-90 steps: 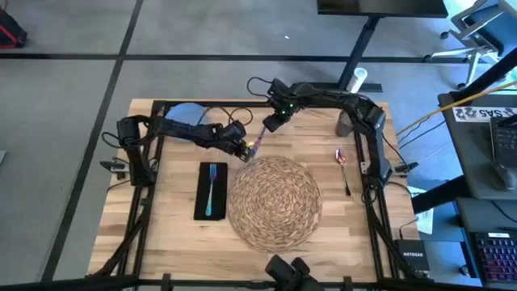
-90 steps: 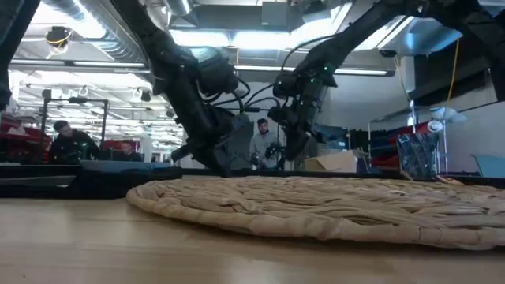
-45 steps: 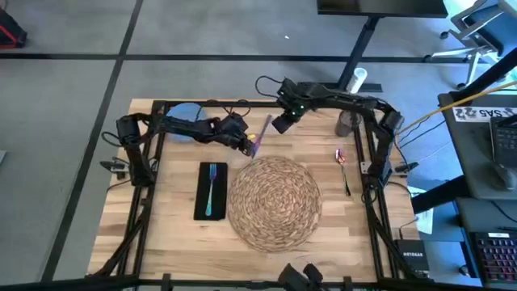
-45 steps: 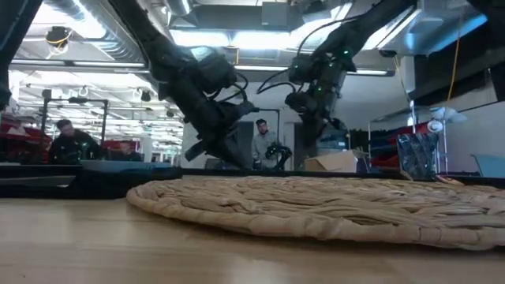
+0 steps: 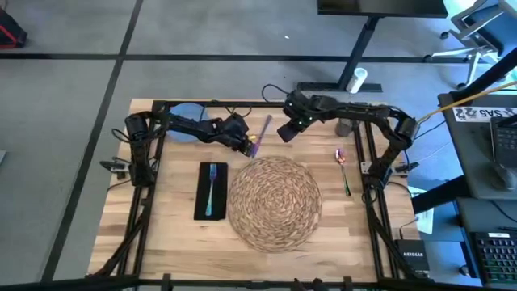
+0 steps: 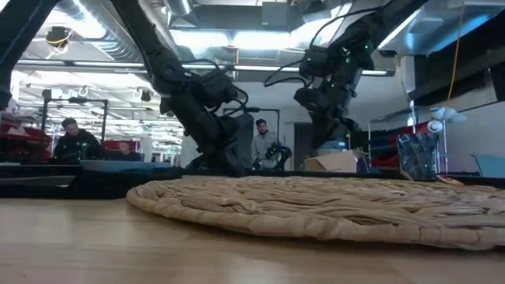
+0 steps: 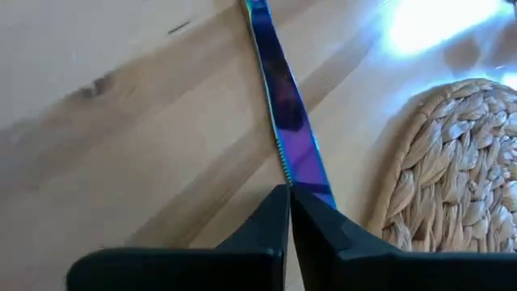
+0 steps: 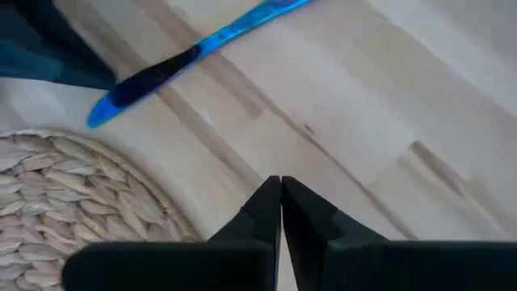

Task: Set table place
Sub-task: Put the blue table knife on top of the brown placemat

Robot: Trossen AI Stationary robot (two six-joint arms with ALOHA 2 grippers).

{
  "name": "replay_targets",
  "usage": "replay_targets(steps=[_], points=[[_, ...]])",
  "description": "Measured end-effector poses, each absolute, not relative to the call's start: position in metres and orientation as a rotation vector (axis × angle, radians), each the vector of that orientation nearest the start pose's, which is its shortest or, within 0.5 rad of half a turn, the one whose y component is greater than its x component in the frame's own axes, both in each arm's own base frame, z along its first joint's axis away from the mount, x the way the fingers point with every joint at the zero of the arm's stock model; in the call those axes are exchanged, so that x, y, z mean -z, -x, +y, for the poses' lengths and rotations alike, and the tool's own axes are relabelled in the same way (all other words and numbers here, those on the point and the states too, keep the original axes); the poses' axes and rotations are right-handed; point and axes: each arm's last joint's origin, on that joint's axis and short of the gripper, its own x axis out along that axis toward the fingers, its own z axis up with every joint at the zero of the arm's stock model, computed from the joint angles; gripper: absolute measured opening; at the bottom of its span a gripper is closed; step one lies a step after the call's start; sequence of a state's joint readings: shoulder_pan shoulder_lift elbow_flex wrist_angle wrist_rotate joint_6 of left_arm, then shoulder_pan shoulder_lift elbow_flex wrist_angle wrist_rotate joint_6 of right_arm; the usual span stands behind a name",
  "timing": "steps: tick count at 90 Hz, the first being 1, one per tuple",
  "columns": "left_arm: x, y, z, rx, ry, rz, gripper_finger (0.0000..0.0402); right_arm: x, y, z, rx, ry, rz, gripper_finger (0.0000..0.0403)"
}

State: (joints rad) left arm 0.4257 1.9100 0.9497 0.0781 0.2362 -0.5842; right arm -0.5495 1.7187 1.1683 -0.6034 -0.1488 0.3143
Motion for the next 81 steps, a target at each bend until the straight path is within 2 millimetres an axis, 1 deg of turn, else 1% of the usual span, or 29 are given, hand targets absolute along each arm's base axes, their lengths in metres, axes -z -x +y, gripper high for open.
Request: replay_targets(steps=[20,56,73,81], points=[[-0.113,-0.334,0.137,-0.413,0.848,0.745,0.0,-0.201,-0.296,-0.168,0.529,-0.676,1.01,0.0],[-0.12,-0.343,0.141,-0.418,0.832,0.709,0.0,-0.201,-0.297,-0.166,0.52,-0.683,1.012,0.0],[-0.116,-0.34,0.136,-0.411,0.813,0.785,0.0,-0.201,-0.3,-0.161,0.507,-0.678,1.017,0.0],[-0.114,-0.341,0.135,-0.403,0.803,0.786,0.0,-0.201,-0.302,-0.158,0.501,-0.675,1.019,0.0]])
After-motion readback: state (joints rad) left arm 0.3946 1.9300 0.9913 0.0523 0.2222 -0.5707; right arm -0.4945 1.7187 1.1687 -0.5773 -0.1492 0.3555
